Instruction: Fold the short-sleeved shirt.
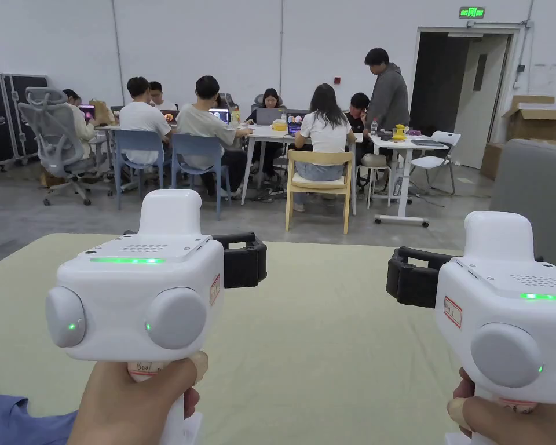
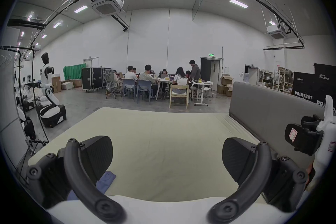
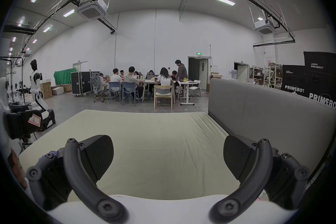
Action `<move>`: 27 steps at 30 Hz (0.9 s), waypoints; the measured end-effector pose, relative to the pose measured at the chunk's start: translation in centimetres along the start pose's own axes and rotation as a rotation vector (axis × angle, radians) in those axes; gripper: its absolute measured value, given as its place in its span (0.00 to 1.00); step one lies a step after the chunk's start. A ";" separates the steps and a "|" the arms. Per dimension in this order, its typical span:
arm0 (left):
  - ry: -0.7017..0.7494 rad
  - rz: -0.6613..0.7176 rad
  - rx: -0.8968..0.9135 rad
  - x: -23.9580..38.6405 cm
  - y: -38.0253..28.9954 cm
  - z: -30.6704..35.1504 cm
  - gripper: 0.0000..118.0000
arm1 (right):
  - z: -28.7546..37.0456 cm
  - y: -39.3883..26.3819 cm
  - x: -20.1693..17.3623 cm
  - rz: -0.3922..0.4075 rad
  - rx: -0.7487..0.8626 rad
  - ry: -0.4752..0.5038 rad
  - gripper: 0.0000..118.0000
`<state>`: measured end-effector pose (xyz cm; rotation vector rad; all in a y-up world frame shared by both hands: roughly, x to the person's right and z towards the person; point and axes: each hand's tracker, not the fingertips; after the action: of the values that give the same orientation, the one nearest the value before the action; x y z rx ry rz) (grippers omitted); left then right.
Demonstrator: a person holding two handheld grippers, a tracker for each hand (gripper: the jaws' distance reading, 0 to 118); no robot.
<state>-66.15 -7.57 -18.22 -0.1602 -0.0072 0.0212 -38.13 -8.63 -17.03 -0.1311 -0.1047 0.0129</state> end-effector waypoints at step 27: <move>-0.004 -0.009 -0.006 0.1 0.1 0.2 1.00 | 0.1 0.3 0.1 -0.007 0.000 -0.009 1.00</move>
<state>-66.03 -7.43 -18.03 -0.1658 -0.0121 0.0121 -38.05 -8.37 -16.96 -0.1305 -0.1142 0.0064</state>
